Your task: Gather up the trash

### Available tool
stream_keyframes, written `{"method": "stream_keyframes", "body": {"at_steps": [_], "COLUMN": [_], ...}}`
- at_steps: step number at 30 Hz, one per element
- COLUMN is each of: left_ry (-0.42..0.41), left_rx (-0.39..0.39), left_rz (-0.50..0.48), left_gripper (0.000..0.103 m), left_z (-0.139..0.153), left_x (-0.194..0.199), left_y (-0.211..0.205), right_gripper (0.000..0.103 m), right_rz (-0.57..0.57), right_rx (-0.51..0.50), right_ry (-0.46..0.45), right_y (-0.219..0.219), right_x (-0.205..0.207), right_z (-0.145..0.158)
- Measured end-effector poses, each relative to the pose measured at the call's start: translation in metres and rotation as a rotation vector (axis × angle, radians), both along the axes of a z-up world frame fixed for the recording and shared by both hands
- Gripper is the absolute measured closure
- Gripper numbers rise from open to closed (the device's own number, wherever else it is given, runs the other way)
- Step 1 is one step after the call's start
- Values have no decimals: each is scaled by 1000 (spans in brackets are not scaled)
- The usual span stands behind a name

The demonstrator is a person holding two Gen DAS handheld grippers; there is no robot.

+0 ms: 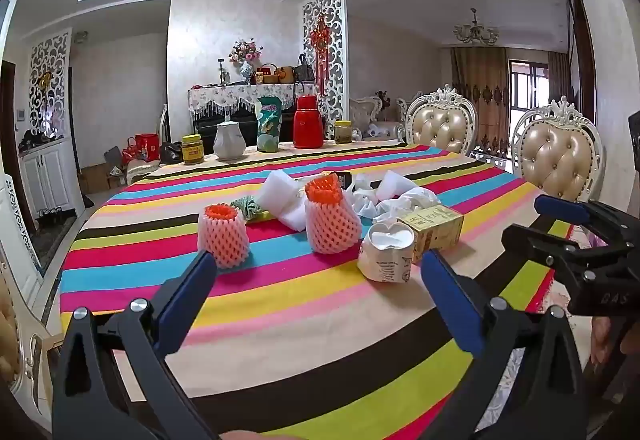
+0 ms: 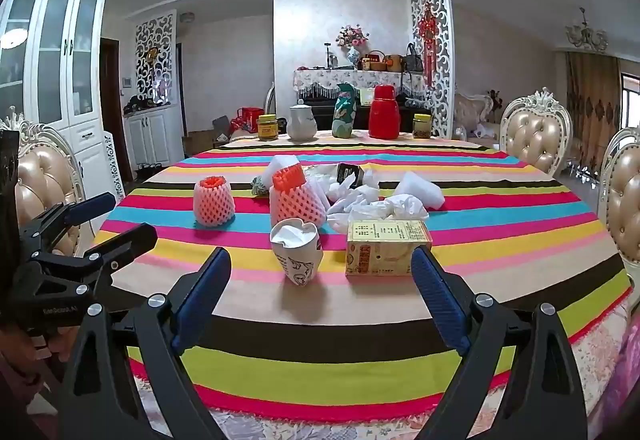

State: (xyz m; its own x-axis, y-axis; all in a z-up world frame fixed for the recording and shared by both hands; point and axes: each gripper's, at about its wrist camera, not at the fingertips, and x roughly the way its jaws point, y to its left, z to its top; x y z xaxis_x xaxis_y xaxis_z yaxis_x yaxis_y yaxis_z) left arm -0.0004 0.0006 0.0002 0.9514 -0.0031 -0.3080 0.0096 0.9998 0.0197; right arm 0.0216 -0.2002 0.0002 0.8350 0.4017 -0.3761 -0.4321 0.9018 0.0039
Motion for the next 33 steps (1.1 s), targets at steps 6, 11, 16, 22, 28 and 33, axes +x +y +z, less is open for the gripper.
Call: {"method": "stream_keyframes", "body": {"at_steps": [6, 11, 16, 22, 28, 33], "left_ry": [8, 11, 15, 18, 19, 20], "left_rx": [3, 3, 8, 7, 5, 6], "left_rz": [-4, -4, -1, -3, -3, -3], "left_gripper": [4, 4, 4, 4, 4, 4], "left_z": [0, 0, 0, -2, -2, -2], "left_x": [0, -1, 1, -1, -1, -1], "left_y": [0, 0, -1, -2, -2, -2], "right_gripper": [17, 17, 17, 17, 17, 17], "right_rz": [0, 1, 4, 6, 8, 8], "right_rx": [1, 3, 7, 11, 9, 5], "right_ry": [0, 2, 4, 6, 7, -3], "right_y": [3, 3, 3, 2, 3, 4], "right_x": [1, 3, 4, 3, 2, 1], "right_z": [-4, -6, -4, -4, -3, -2]}}
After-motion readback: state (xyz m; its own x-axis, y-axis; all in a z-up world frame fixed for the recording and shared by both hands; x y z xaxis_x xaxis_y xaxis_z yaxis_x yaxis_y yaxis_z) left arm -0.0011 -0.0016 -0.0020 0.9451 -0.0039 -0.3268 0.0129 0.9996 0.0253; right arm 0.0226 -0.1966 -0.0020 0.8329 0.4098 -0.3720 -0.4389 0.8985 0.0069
